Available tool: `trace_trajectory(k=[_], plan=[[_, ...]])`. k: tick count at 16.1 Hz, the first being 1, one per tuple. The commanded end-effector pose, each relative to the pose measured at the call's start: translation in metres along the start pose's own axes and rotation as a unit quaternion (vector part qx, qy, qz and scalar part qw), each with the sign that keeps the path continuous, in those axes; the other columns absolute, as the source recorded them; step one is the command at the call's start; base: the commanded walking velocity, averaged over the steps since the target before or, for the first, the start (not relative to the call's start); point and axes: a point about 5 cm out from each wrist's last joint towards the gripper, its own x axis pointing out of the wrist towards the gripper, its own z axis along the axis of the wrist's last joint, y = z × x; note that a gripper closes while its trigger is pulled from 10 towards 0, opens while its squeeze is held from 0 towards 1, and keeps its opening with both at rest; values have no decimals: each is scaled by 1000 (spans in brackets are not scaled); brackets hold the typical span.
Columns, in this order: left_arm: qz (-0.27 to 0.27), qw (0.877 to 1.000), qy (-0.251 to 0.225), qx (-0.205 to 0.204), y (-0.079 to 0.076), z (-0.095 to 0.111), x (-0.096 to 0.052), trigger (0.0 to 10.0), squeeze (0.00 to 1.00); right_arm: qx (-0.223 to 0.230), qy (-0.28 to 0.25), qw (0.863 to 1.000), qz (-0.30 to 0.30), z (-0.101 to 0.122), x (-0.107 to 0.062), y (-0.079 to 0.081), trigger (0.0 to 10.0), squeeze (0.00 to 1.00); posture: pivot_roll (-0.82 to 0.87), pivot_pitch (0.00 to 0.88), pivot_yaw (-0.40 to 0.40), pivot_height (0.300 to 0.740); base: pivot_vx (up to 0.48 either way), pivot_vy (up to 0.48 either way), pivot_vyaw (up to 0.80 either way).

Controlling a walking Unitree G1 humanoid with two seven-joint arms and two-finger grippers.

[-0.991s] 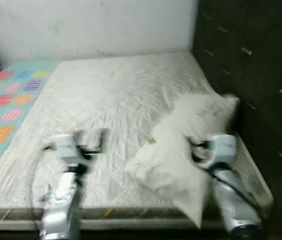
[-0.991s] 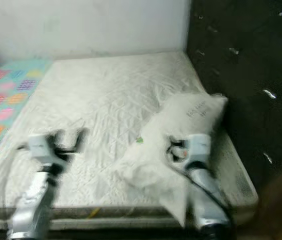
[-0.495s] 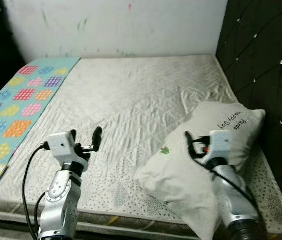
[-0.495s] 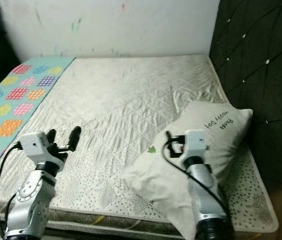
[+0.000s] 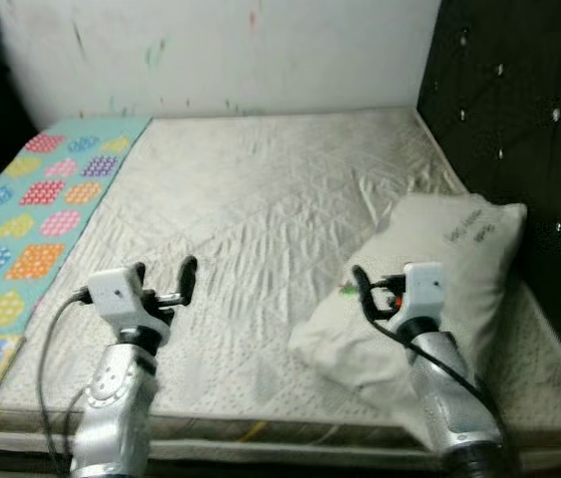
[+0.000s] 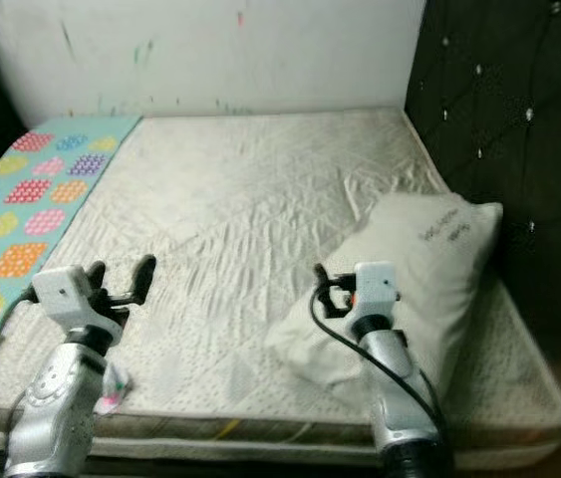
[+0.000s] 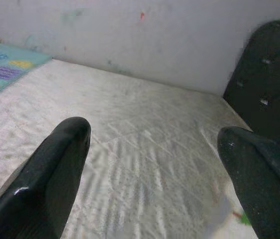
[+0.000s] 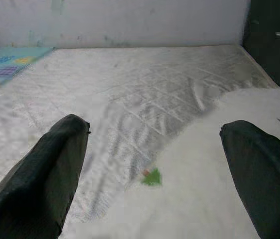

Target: Clean up the room

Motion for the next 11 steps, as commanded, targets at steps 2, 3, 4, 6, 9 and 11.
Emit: trace_trajectory(k=[2, 3, 4, 6, 9, 11], plan=[[7, 1000, 3, 7, 5, 1, -1, 10000, 0, 5, -3, 1000, 7, 3, 1, 4, 10000, 0, -198, 0, 88, 740, 0, 480, 0], [8, 1000, 3, 7, 5, 1, -2, 10000, 0, 5, -1, 1000, 8, 2, 1, 4, 10000, 0, -197, 0, 87, 740, 0, 480, 0], [9, 1000, 3, 7, 6, 1, -2, 10000, 0, 6, 0, 1000, 8, 1, 0, 4, 10000, 0, -197, 0, 87, 740, 0, 480, 0], [10, 1000, 4, 8, 6, 1, -2, 10000, 0, 6, 2, 1000, 9, 1, 0, 4, 10000, 0, -197, 0, 87, 740, 0, 480, 0], [11, 1000, 4, 8, 6, 1, -2, 10000, 0, 7, 4, 1000, 11, 0, 0, 4, 10000, 0, -197, 0, 87, 740, 0, 480, 0], [11, 1000, 6, 9, 7, 1, -3, 10000, 0, 6, 7, 1000, 11, -2, -1, 4, 10000, 0, -194, 0, 90, 740, 0, 480, 0]])
